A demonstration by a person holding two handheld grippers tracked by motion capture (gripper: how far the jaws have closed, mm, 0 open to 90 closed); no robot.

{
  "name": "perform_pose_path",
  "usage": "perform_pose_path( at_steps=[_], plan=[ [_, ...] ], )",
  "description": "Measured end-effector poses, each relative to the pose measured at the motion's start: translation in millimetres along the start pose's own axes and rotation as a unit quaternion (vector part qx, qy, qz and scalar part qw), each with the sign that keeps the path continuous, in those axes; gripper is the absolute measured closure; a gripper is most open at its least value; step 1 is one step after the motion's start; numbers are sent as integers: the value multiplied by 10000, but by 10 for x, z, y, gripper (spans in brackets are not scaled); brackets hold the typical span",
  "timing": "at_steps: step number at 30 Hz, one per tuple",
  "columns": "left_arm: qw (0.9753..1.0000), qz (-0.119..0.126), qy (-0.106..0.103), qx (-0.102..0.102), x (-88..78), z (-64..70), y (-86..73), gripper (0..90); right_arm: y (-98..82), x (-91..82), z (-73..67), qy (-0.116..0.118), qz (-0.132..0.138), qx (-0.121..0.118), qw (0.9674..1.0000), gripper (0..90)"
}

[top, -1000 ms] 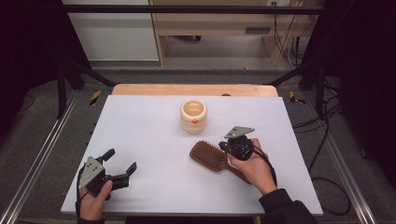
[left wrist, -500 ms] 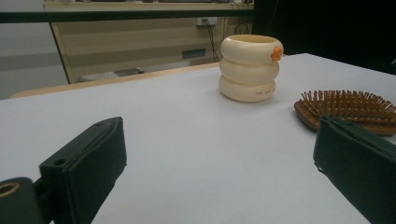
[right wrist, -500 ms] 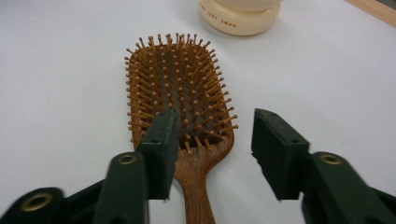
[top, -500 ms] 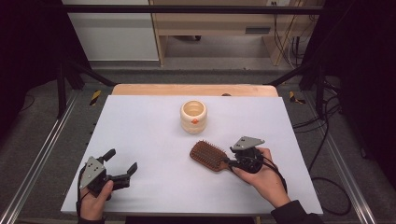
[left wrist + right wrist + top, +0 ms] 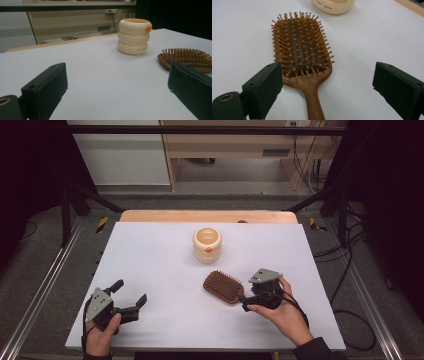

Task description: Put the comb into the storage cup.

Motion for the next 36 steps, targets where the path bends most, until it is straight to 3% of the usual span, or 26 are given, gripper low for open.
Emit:
perform_pose_path(
  at_steps=[9, 18, 24, 36],
  plan=[
    [10000, -26, -8, 8, 2, 5, -7, 24, -100, 26, -80, 153, -329, -95, 9993, 99],
    [10000, -38, -15, 14, 7, 11, -10, 24, -226, 97, -153, 397, -877, -174, 9952, 122],
    [10000, -41, -19, 9, 7, 8, -11, 24, -219, 149, -197, 495, -1001, -179, 9936, 127],
    [10000, -46, -28, 5, 7, 6, -12, 24, -297, 228, -169, 656, -1373, -181, 9882, 349]
  ],
)
Point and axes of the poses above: each handheld gripper's, and its own axes: x roughly forward along the jaws, y roughly out of its top, z roughly to its right, the point moved 9 cm from there along x, roughly forward along the jaws, and after that the axes turned 1 degree about x, right-handed, at the moved point
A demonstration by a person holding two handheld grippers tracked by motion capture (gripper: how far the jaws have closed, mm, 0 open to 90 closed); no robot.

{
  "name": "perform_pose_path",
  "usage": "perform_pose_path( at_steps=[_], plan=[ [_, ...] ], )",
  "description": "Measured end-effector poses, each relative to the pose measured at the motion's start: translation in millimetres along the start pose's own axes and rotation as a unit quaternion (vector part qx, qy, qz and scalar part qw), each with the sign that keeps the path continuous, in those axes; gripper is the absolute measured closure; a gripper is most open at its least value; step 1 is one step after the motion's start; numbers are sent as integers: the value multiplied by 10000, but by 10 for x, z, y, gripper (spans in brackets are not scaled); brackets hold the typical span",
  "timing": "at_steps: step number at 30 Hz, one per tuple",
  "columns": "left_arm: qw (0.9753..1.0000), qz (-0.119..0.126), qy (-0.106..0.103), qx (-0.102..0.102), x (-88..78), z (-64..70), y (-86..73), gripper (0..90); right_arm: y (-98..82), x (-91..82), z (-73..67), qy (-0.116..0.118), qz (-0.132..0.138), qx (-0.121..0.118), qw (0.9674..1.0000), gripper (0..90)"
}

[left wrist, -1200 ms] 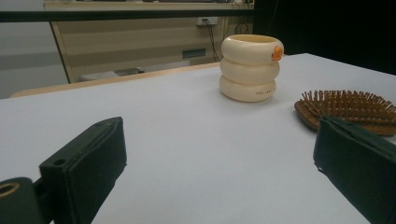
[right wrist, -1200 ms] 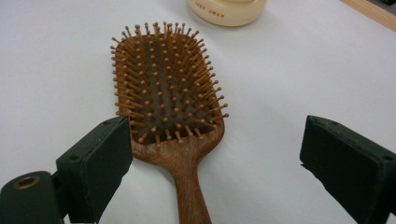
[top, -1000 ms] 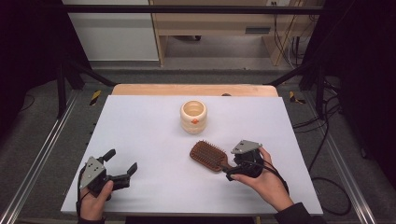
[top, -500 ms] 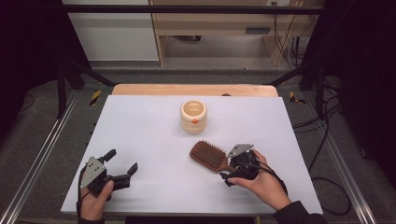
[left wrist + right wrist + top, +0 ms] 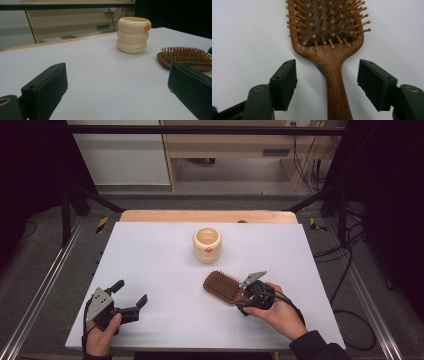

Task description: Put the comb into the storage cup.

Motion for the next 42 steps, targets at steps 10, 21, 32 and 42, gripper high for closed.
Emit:
perform_pose_path(
  at_steps=[10, 21, 32, 42],
  plan=[
    [10000, -16, -10, 7, 7, 9, -4, 24, -70, 58, 49, 124, -206, 127, 9996, 539],
    [10000, -36, -27, 19, 15, 18, -9, 24, -89, 73, -1, 274, -328, 189, 9989, 628],
    [10000, -75, -47, 36, 21, 24, -19, 24, -72, 89, 4, 132, -446, 186, 9987, 671],
    [9999, -94, -68, 31, 29, 37, -25, 24, -60, 99, -6, 55, -650, 313, 9974, 695]
  ],
)
Point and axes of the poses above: each handheld gripper's, and its own axes: x roughly forward along the jaws, y roughly out of its top, z roughly to its right, the point moved 9 cm from there along x, roughly forward along the jaws, and after that the axes turned 1 degree about x, right-handed, at the moved point
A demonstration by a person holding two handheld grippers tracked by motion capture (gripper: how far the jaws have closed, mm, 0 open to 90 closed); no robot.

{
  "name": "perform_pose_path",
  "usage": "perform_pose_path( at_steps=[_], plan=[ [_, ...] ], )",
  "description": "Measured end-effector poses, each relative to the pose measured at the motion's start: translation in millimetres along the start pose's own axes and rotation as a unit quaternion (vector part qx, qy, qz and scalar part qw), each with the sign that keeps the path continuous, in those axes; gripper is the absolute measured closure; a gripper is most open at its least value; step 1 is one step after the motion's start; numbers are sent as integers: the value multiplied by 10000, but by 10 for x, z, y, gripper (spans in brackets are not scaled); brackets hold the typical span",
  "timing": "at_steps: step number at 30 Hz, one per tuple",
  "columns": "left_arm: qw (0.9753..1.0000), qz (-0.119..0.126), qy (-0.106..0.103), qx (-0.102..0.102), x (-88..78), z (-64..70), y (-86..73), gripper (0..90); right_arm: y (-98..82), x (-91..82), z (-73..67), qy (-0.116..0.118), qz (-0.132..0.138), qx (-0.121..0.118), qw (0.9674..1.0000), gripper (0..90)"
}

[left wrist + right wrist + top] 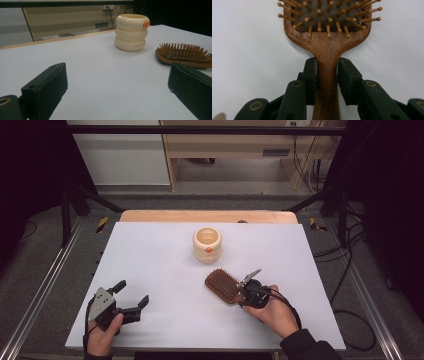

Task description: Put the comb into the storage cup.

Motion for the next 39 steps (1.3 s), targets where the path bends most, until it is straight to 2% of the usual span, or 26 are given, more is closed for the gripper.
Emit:
perform_pose_path(
  at_steps=[4, 12, 17, 23, 25, 29, 35, 39],
  plan=[
    [10000, -9, -1, 15, 0, 5, -1, 24, 8, 3, 5, 40, -106, 123, 9999, 722],
    [10000, 12, 14, -10, -9, -6, 4, 24, 31, 6, 15, 130, -331, 55, 9994, 729],
    [10000, 38, 54, -43, -25, -36, 8, 24, 6, -5, 30, 212, -19, 189, 9996, 729],
    [10000, 53, 65, -42, -28, -32, 14, 24, 1, -38, 75, 20, 307, 140, 9994, 729],
    [9999, 60, 76, -38, -31, -36, 16, 24, 14, -74, 114, 9, 507, 171, 9986, 729],
    [9999, 77, 103, -58, -40, -54, 20, 25, 55, -197, 186, -61, 962, 283, 9949, 729],
    [9998, 139, 104, -63, -79, -53, 46, 25, 147, -387, 268, -121, 1702, 427, 9844, 728],
    [9995, 288, 33, -126, -123, -48, 100, 25, 218, -476, 301, -160, 2087, 481, 9767, 729]
  ],
)
Point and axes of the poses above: each handheld gripper's, and its own axes: x roughly forward along the jaws, y roughly out of its top, z roughly to its right, the point moved 9 cm from there along x, roughly forward along the jaws, and after that the axes turned 1 degree about x, right-handed, at the moved point
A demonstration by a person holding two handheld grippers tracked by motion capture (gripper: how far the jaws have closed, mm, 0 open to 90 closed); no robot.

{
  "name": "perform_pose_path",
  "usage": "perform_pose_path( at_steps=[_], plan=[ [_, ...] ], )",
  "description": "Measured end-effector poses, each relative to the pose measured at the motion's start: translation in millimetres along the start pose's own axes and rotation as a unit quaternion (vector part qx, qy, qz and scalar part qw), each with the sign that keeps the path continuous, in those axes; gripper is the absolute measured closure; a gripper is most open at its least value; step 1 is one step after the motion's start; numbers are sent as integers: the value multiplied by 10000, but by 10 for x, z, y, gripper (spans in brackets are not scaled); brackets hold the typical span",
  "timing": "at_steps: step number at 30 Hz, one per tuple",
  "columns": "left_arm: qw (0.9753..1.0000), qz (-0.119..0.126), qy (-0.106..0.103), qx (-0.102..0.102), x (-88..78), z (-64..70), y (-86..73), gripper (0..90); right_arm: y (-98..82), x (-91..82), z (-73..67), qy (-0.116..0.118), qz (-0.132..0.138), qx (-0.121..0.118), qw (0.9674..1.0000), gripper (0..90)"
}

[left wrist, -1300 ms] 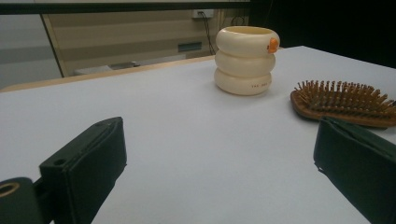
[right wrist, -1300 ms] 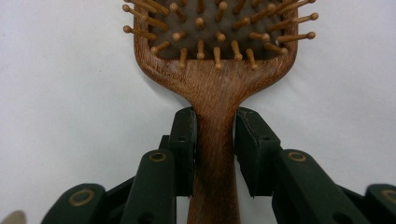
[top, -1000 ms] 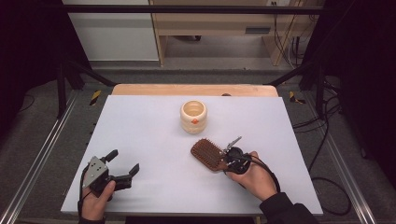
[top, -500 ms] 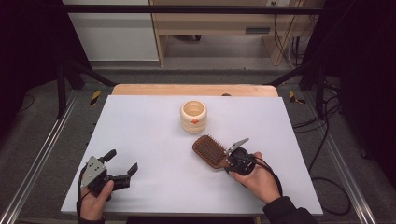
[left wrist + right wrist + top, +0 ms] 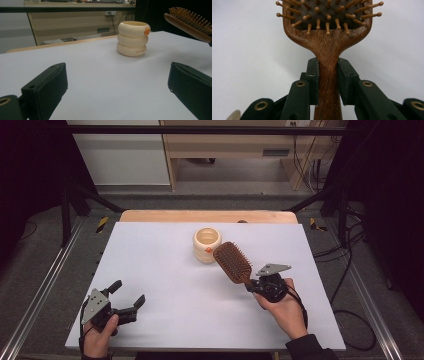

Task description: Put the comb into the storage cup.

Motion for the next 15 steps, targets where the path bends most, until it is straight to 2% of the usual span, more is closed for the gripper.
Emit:
perform_pose_path(
  at_steps=[3, 7, 12, 15],
  plan=[
    [10000, 25, -2, -23, -2, -23, 36, 24, 81, -20, 15, -13, 266, 0, 9996, 729],
    [9999, 125, -26, -94, 6, 8, 179, 26, 184, -31, 20, 17, 668, 45, 9978, 729],
    [9997, 87, -123, 181, 38, 111, 354, 27, 258, -43, 30, 99, 1108, 155, 9937, 729],
    [9994, 111, -258, 201, 81, 194, 462, 27, 278, -63, 20, 111, 1340, 114, 9909, 729]
  ],
)
Point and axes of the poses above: each handheld gripper's, and its own axes: x roughly forward along the jaws, y roughly out of its top, z roughly to its right, the point moved 9 cm from there along x, roughly forward along the jaws, and after that the axes turned 1 degree about x, right-handed, at the moved point
